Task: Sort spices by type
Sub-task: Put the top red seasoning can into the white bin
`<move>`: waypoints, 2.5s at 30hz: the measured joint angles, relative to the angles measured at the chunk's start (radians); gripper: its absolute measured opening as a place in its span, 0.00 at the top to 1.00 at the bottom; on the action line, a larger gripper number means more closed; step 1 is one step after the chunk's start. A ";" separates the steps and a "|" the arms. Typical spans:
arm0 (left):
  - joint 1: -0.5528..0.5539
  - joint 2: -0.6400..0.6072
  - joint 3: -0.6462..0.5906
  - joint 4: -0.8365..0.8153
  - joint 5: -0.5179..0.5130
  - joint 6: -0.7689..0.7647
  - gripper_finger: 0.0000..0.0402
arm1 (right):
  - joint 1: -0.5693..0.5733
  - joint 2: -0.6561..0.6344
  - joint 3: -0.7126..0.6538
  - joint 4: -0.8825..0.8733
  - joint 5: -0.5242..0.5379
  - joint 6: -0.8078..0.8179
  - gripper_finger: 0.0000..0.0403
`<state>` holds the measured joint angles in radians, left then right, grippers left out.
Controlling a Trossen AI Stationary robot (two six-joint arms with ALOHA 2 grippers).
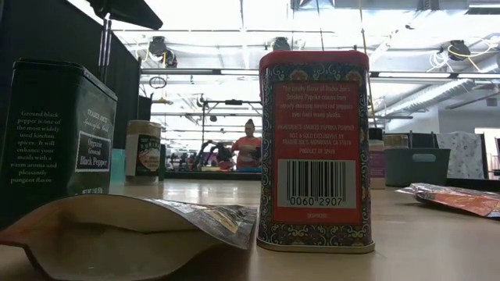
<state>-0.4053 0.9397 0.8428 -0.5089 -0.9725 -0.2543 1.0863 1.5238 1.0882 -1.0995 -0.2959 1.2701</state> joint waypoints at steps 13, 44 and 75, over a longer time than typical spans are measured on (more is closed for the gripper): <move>0.000 0.000 0.000 0.000 -0.002 0.000 0.75 | -0.036 -0.072 0.000 -0.118 -0.046 0.053 0.32; -0.001 0.000 0.000 -0.001 -0.006 0.006 0.75 | -0.123 -0.205 0.001 0.327 0.114 0.556 0.53; 0.000 0.000 0.000 0.003 -0.013 0.032 0.75 | -0.082 0.021 0.002 0.107 0.001 0.515 1.00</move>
<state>-0.4057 0.9396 0.8429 -0.5060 -0.9855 -0.2222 1.0046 1.5448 1.0897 -0.9928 -0.2952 1.7847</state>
